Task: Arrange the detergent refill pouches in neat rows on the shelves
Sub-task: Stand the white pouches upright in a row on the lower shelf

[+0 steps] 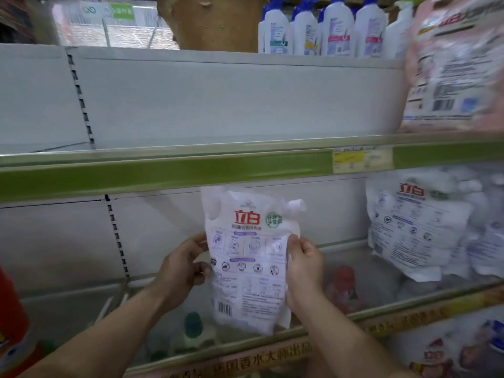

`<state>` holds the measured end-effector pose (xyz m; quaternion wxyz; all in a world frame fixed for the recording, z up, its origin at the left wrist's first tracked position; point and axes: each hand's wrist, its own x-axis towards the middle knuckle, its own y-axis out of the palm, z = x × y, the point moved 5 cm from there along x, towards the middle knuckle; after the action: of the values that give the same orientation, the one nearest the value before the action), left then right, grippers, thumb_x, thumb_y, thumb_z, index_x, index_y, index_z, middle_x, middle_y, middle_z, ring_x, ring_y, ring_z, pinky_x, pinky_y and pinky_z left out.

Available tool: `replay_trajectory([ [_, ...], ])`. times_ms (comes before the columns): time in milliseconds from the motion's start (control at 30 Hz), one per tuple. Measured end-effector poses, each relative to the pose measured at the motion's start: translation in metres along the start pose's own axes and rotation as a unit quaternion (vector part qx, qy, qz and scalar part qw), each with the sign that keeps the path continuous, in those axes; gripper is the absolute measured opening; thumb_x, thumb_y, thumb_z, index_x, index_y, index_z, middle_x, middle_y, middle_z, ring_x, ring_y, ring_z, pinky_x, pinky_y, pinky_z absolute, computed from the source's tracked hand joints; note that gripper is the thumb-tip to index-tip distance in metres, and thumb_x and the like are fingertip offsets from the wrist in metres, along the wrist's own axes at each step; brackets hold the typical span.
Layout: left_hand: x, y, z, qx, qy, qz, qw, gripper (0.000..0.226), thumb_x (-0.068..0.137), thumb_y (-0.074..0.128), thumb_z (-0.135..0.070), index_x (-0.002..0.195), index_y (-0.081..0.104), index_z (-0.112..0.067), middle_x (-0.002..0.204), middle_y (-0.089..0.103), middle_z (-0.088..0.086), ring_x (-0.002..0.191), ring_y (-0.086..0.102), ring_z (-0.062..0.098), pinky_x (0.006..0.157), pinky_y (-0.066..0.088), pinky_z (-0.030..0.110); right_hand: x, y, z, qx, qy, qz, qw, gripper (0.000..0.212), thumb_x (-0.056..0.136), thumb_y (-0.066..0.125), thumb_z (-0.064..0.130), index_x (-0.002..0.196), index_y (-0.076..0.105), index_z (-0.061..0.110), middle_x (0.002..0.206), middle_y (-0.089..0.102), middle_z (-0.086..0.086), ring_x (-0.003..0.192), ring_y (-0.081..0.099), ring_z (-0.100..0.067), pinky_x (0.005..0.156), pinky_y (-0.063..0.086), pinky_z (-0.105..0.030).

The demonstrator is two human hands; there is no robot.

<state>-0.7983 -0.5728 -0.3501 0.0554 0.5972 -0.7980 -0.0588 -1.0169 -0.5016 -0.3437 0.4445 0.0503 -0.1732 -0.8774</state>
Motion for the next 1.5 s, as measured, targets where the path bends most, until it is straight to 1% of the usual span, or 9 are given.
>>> replay_trajectory([
  [100, 0.012, 0.012, -0.006, 0.015, 0.005, 0.015, 1.000, 0.031, 0.092, 0.045, -0.034, 0.094, 0.064, -0.010, 0.079, 0.057, 0.009, 0.051, 0.036, 0.013, 0.050, 0.024, 0.028, 0.008, -0.015, -0.007, -0.013, 0.015, 0.051, 0.999, 0.018, 0.093, 0.057, 0.021, 0.084, 0.068, 0.009, 0.085, 0.074, -0.016, 0.084, 0.069, -0.039, 0.076, 0.054, -0.061],
  [267, 0.017, 0.010, -0.008, 0.015, 0.006, 0.017, 1.000, 0.033, 0.097, 0.050, -0.033, 0.109, 0.059, -0.004, 0.070, 0.057, 0.005, 0.050, 0.037, 0.013, 0.052, 0.023, 0.028, 0.006, -0.016, -0.005, -0.034, 0.001, 0.150, 0.988, 0.010, 0.087, 0.064, 0.009, 0.096, 0.070, 0.008, 0.091, 0.076, -0.009, 0.088, 0.071, -0.031, 0.079, 0.057, -0.049],
  [367, 0.018, 0.012, -0.012, -0.013, 0.015, 0.016, 1.000, 0.026, 0.096, 0.053, -0.028, 0.107, 0.054, -0.004, 0.070, 0.053, 0.007, 0.047, 0.036, 0.011, 0.048, 0.026, 0.025, 0.005, -0.023, -0.004, -0.081, 0.014, 0.132, 0.988, 0.017, 0.089, 0.063, 0.019, 0.083, 0.072, 0.006, 0.081, 0.076, -0.010, 0.083, 0.071, -0.033, 0.074, 0.057, -0.048],
  [567, 0.036, 0.020, -0.029, -0.023, 0.072, -0.062, 0.995, 0.021, 0.097, 0.055, -0.024, 0.079, 0.054, -0.012, 0.064, 0.066, 0.003, 0.039, 0.037, 0.009, 0.038, 0.030, 0.018, 0.003, -0.031, 0.022, -0.160, -0.146, 0.063, 0.974, 0.030, 0.086, 0.064, 0.038, 0.073, 0.068, 0.012, 0.070, 0.072, -0.008, 0.061, 0.064, -0.025, 0.056, 0.052, -0.041],
  [667, 0.039, 0.026, -0.015, -0.004, 0.059, -0.062, 0.996, 0.020, 0.097, 0.055, -0.026, 0.083, 0.058, -0.012, 0.066, 0.068, 0.005, 0.039, 0.042, 0.011, 0.037, 0.032, 0.020, -0.002, -0.039, 0.014, -0.181, -0.152, 0.058, 0.970, 0.028, 0.085, 0.065, 0.038, 0.075, 0.069, 0.012, 0.070, 0.072, -0.009, 0.062, 0.061, -0.014, 0.054, 0.051, -0.039],
  [800, 0.041, 0.025, -0.006, -0.046, 0.049, -0.005, 0.998, 0.022, 0.094, 0.056, -0.030, 0.084, 0.067, -0.014, 0.066, 0.066, 0.005, 0.043, 0.048, 0.012, 0.042, 0.039, 0.022, -0.002, -0.040, 0.013, -0.212, -0.123, 0.127, 0.961, 0.020, 0.087, 0.065, 0.028, 0.078, 0.072, 0.044, 0.080, 0.074, 0.017, 0.074, 0.069, -0.001, 0.060, 0.056, -0.024],
  [967, 0.052, 0.035, -0.003, -0.035, 0.031, -0.010, 0.999, 0.020, 0.097, 0.054, -0.025, 0.096, 0.058, -0.006, 0.059, 0.059, 0.003, 0.047, 0.042, 0.013, 0.048, 0.040, 0.029, 0.002, -0.054, 0.021, -0.330, -0.191, 0.107, 0.918, 0.017, 0.089, 0.063, 0.030, 0.074, 0.068, 0.035, 0.058, 0.063, 0.023, 0.054, 0.055, 0.004, 0.050, 0.039, -0.012],
  [1333, 0.121, 0.223, 0.001, -0.031, 0.007, 0.014, 0.999, 0.020, 0.099, 0.050, -0.016, 0.081, 0.051, -0.008, 0.061, 0.046, 0.006, 0.042, 0.037, 0.011, 0.049, 0.032, 0.029, 0.057, -0.159, 0.080, -0.407, -0.285, -0.028, 0.867, 0.035, 0.091, 0.057, 0.033, 0.058, 0.051, 0.024, 0.051, 0.050, 0.009, 0.052, 0.047, -0.008, 0.053, 0.038, -0.032],
  [1500, 0.152, 0.312, 0.010, -0.041, 0.008, 0.048, 0.998, 0.017, 0.100, 0.050, -0.016, 0.086, 0.054, -0.007, 0.069, 0.048, 0.010, 0.054, 0.035, 0.018, 0.056, 0.032, 0.033, 0.092, -0.215, 0.099, -0.445, -0.284, -0.065, 0.847, 0.045, 0.093, 0.054, 0.037, 0.052, 0.035, 0.033, 0.045, 0.038, 0.010, 0.046, 0.039, -0.005, 0.045, 0.024, -0.017],
])
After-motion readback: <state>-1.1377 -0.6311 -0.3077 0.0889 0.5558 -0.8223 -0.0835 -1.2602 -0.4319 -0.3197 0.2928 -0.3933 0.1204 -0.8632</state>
